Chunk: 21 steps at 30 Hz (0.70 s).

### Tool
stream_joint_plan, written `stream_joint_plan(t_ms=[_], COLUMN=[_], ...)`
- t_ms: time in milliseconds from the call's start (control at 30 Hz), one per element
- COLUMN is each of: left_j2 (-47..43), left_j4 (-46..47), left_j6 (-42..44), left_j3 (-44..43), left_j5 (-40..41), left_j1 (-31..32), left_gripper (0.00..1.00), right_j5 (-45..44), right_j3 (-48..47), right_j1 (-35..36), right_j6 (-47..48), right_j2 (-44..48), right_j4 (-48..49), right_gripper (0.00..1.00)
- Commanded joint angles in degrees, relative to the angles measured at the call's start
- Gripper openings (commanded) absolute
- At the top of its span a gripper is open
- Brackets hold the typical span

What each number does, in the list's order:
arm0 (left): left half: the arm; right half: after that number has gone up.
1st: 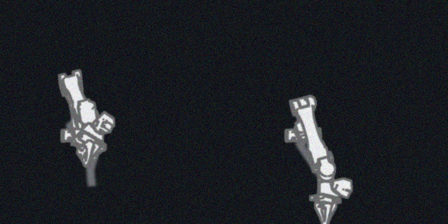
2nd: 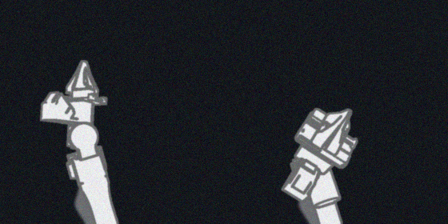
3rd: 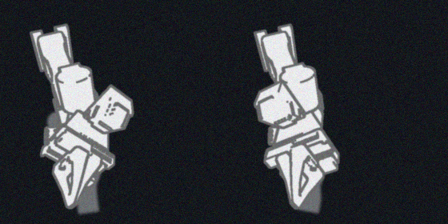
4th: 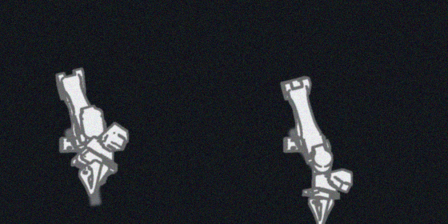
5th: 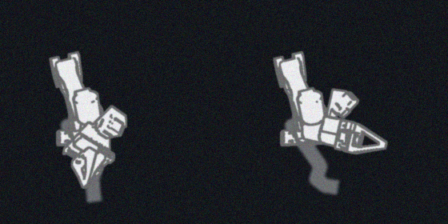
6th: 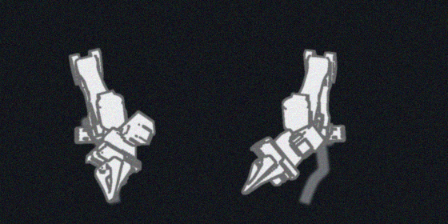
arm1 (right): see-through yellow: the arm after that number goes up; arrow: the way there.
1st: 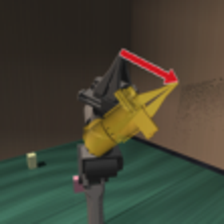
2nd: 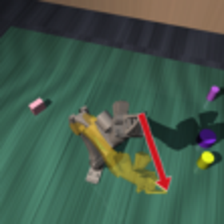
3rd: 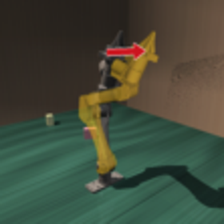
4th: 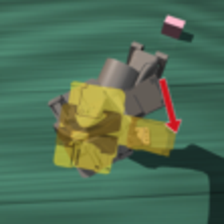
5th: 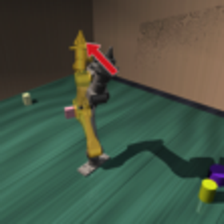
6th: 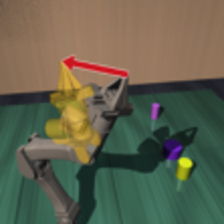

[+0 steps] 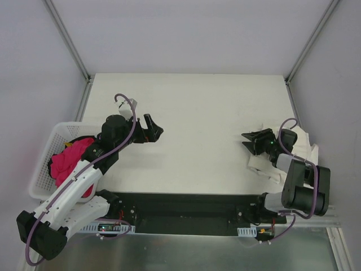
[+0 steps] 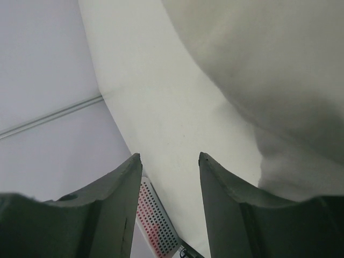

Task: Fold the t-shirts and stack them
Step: Put the neatly folded tshirt into the corner of the board with the right arm

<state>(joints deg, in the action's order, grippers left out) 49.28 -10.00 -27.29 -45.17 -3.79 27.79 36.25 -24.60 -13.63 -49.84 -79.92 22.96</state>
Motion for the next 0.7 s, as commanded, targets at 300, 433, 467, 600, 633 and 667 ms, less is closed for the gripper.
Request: stream_joint_plan(t_ms=[300, 433, 467, 600, 633, 667], left_j2=[-0.7, 1.7, 2.5, 6.5, 7.1, 7.7], left_j4=[2.4, 3.9, 4.4, 8.7, 9.3, 9.8], left_j6=[-1.1, -0.5, -0.4, -1.1, -1.4, -2.1], left_j3=[-0.8, -0.6, -0.7, 0.2, 0.4, 0.5], left_j5=[-3.3, -3.8, -3.9, -5.5, -5.6, -5.8], left_j1=[0.4, 0.4, 0.4, 0.4, 0.4, 0.4], left_gripper=[0.98, 0.98, 0.98, 0.98, 0.98, 0.97], right_j5=[1.5, -1.0, -2.1, -7.7, -9.3, -10.3], right_j3=[1.1, -3.1, -4.4, -7.6, -7.6, -8.0], right_j1=[-3.4, 0.1, 2.9, 10.5, 12.2, 15.7], right_j6=[4.0, 5.3, 5.8, 6.4, 5.5, 5.3], right_j2=[9.0, 14.2, 15.2, 16.6, 15.3, 14.3], right_j4=[-8.5, -12.5, -14.8, -15.8, -15.0, -14.1], right_gripper=[0.5, 0.51, 0.51, 0.53, 0.52, 0.53])
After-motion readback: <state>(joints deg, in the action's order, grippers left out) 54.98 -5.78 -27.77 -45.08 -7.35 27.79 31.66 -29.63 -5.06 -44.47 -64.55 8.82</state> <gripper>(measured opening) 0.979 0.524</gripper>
